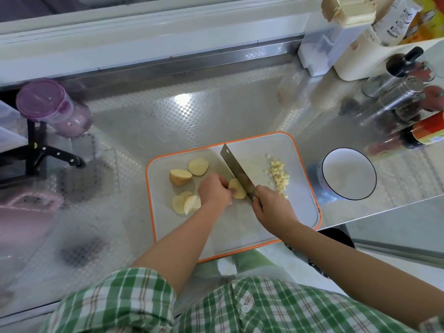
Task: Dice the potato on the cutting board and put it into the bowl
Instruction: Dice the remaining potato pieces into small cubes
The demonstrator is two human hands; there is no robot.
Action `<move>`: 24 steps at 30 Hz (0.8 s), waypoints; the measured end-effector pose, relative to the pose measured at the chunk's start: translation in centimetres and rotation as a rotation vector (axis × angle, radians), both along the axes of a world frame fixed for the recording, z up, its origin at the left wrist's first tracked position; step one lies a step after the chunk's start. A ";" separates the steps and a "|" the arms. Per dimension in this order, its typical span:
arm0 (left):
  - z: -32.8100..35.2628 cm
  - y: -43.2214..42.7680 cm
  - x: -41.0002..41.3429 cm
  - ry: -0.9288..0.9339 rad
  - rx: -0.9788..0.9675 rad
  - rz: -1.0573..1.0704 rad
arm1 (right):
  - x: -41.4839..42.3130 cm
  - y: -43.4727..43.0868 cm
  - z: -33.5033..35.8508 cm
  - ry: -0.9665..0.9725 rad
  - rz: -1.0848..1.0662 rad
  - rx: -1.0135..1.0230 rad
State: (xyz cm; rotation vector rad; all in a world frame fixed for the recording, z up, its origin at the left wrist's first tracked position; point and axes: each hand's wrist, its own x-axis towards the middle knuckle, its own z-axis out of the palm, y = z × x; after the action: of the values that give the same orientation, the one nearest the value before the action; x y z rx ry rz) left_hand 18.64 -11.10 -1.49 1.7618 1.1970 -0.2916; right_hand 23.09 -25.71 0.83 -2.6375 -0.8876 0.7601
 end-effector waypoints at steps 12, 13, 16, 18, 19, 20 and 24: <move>0.4 0.0 -0.1 0.011 0.014 -0.026 | 0.9 -0.3 2.0 0.013 0.040 0.066; 0.4 0.0 -0.1 0.010 0.018 -0.024 | 0.9 -0.2 2.0 0.016 0.044 0.053; 0.4 -0.1 -0.1 0.016 0.027 -0.034 | 0.7 -0.3 1.9 0.025 0.048 0.026; 0.5 0.0 -0.1 0.020 0.027 -0.039 | 0.6 -0.1 1.8 0.031 0.042 0.016; 0.5 0.0 -0.1 0.022 0.026 -0.041 | 0.5 -0.1 1.7 0.036 0.035 0.011; 0.6 0.0 -0.1 0.025 0.025 -0.039 | 0.3 0.0 1.6 0.042 0.026 0.005; 0.7 0.0 0.0 0.035 0.021 -0.035 | -0.1 0.2 1.1 0.051 0.013 -0.002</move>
State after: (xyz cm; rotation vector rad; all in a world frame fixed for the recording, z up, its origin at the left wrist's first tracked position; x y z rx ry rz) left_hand 18.67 -11.09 -0.81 1.8038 1.1989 -0.3332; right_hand 23.02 -25.54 1.91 -2.6049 -0.8910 0.8280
